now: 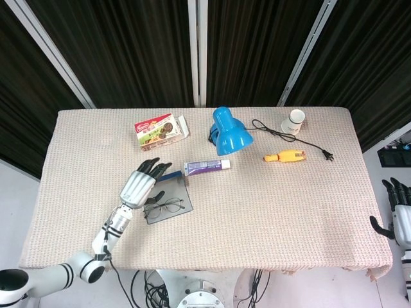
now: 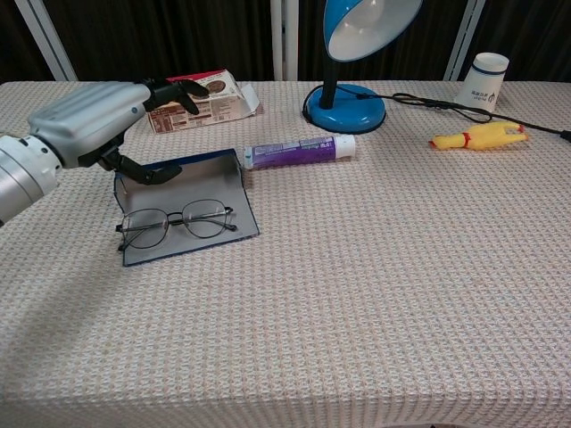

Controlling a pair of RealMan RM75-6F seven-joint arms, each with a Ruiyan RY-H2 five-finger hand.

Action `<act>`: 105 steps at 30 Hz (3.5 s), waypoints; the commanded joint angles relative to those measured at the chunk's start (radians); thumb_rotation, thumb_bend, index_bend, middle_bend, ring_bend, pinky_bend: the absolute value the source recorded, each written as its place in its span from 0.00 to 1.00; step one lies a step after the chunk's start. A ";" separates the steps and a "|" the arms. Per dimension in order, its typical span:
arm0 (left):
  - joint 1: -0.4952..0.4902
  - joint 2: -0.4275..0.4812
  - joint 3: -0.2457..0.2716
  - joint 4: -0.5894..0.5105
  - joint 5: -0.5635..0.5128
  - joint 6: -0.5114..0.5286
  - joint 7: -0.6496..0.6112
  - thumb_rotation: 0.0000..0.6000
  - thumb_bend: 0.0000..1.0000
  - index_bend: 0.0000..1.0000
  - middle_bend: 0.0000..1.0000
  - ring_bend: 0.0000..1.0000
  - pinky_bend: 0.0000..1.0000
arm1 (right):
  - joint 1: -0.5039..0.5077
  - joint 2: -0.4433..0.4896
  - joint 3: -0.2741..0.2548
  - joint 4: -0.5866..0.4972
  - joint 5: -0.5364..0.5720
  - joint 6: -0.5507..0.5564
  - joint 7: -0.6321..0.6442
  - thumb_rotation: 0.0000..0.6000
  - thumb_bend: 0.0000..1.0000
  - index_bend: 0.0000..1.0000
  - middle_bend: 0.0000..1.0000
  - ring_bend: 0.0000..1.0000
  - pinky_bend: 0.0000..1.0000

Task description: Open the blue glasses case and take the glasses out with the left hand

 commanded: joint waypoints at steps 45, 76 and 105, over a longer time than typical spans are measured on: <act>0.103 -0.069 0.030 -0.143 -0.113 -0.054 0.238 1.00 0.29 0.21 0.46 0.23 0.28 | -0.006 0.019 0.000 -0.019 -0.006 0.013 0.005 1.00 0.25 0.00 0.00 0.00 0.00; 0.118 -0.069 0.041 -0.124 -0.007 -0.005 0.207 1.00 0.33 0.32 0.73 0.46 0.44 | -0.005 0.018 -0.001 -0.018 -0.007 0.011 0.005 1.00 0.25 0.00 0.01 0.00 0.00; 0.216 0.249 0.084 -0.464 0.024 0.098 0.434 1.00 0.35 0.32 0.78 0.51 0.48 | -0.003 0.027 0.000 -0.049 -0.017 0.023 -0.022 1.00 0.25 0.00 0.01 0.00 0.00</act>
